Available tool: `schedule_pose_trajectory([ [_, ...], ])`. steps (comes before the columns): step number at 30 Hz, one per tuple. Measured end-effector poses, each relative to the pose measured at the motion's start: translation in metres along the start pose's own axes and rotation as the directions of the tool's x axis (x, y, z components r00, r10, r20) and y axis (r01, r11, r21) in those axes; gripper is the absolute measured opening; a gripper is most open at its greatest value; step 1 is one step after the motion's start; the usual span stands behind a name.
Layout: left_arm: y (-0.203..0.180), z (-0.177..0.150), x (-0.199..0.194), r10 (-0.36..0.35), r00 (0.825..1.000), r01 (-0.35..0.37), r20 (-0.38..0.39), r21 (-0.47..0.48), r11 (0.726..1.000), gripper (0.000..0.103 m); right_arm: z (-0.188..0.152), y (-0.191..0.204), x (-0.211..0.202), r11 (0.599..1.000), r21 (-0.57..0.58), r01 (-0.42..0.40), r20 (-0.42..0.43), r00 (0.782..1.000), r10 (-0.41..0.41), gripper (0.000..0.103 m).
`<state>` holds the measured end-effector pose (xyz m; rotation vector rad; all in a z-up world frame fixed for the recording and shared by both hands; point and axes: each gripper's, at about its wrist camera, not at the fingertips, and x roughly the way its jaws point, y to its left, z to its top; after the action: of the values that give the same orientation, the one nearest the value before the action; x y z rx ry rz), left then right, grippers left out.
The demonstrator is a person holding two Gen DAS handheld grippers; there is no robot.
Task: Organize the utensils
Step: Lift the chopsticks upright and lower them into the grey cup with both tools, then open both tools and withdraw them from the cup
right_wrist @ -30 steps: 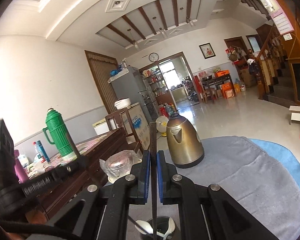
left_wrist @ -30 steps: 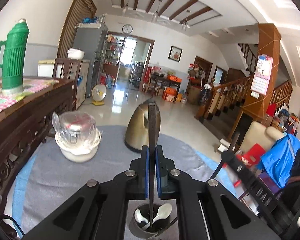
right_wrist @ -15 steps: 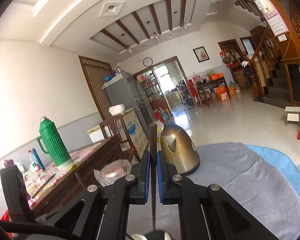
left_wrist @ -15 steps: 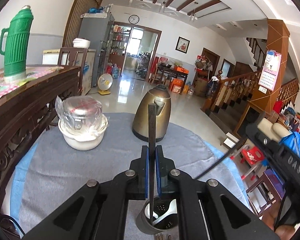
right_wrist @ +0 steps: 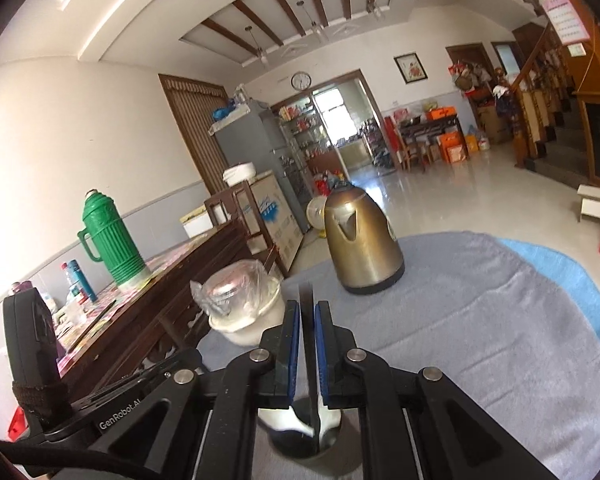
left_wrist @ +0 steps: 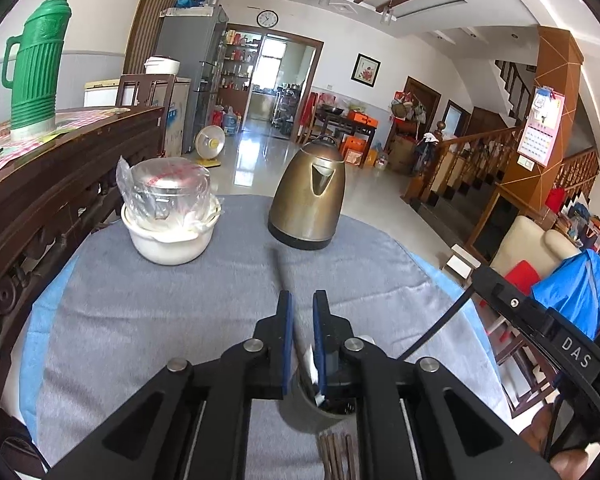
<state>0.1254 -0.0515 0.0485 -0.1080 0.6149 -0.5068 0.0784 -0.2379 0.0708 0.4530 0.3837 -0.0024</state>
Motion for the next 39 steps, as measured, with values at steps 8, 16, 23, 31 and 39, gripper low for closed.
schedule_pose_trajectory([
  [8,-0.011,-0.023,-0.042,0.1,0.995,-0.101,0.023,0.075,0.992,0.071,-0.017,-0.018,-0.036,0.997,0.082,0.0,0.016,1.0,-0.001,0.067],
  [16,-0.032,-0.053,-0.074,0.262,0.965,-0.264,0.032,0.175,0.949,0.086,-0.039,-0.028,-0.084,0.994,0.105,0.034,0.024,0.999,-0.036,0.067],
  [23,-0.053,-0.072,-0.113,0.319,0.944,-0.328,0.079,0.255,0.909,0.087,-0.052,-0.032,-0.123,0.994,0.079,0.071,0.006,0.997,-0.071,0.067],
  [31,-0.071,-0.078,-0.151,0.332,0.931,-0.364,0.154,0.306,0.879,0.088,-0.06,-0.016,-0.159,0.996,0.011,0.09,0.012,0.996,-0.09,0.067],
  [39,-0.081,-0.082,-0.17,0.34,0.925,-0.378,0.169,0.323,0.868,0.088,-0.063,-0.008,-0.182,0.995,-0.008,0.102,0.023,0.995,-0.102,0.067],
])
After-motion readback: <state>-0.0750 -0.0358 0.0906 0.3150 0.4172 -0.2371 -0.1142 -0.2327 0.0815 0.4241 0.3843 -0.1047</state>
